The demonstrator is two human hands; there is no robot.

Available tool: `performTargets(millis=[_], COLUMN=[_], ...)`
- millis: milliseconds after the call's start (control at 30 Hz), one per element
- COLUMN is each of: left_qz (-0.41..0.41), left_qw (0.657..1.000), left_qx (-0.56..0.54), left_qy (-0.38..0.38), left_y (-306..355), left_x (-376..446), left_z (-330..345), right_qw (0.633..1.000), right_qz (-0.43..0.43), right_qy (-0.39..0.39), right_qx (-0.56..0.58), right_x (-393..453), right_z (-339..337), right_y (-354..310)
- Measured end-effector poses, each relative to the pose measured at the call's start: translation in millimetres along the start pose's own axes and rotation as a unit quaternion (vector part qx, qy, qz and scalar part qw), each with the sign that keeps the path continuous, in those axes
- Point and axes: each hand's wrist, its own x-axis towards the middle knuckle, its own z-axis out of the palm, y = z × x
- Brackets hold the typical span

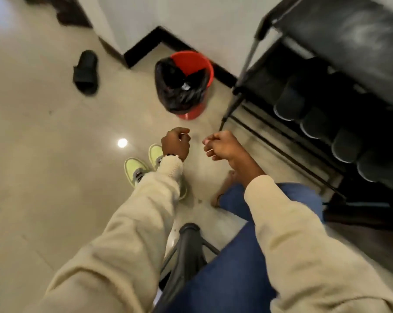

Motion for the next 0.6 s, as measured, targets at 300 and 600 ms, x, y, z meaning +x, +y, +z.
performTargets(millis=[300,600], left_qz=[0.342,0.417], left_qw=[0.924,0.789], left_qx=[-0.03,0.076], left_qy=[-0.169,-0.444], left_y=[198,206], left_x=[-156,-356], left_z=[107,276], right_qw=[0.953,0.839], right_qz=[-0.06,0.12], right_qy=[0.265,0.472], right_qx=[0.137,0.244], right_x=[-186,-320], right_z=[-177,-240], right_y=[83,276])
